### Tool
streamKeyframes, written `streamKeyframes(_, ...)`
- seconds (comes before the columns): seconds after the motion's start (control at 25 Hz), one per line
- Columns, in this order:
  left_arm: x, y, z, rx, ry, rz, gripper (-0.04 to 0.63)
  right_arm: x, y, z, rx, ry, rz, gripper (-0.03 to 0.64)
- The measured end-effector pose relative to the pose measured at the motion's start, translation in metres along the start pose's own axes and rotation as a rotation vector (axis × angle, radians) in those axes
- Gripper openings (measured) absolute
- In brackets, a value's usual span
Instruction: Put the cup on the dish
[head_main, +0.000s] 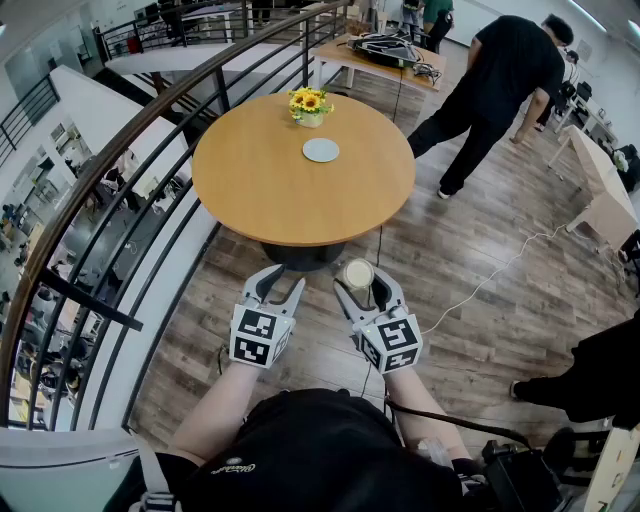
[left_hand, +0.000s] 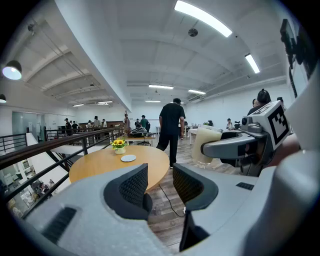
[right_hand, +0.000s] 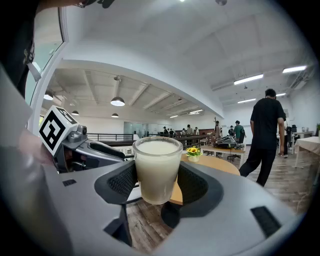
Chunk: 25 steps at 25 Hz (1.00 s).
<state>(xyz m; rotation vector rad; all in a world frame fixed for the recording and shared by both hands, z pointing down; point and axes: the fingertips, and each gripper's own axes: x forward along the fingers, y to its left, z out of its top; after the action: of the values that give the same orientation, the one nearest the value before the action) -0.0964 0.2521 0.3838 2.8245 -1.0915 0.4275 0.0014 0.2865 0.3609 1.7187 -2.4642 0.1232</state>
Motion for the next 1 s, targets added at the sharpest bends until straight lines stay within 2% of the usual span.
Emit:
streamKeyframes(0.4, 0.016, -0.019, 0.001, 0.011, 0.014, -0.009, 0.16, -0.01, -0.014, -0.003, 0.033, -0.032, 0.031, 0.253)
streamKeyframes(1.0, 0.057, -0.076, -0.001, 0.013, 0.066, -0.003, 0.16, -0.051, -0.067, -0.024, 0.038, -0.034, 0.044, 0.254)
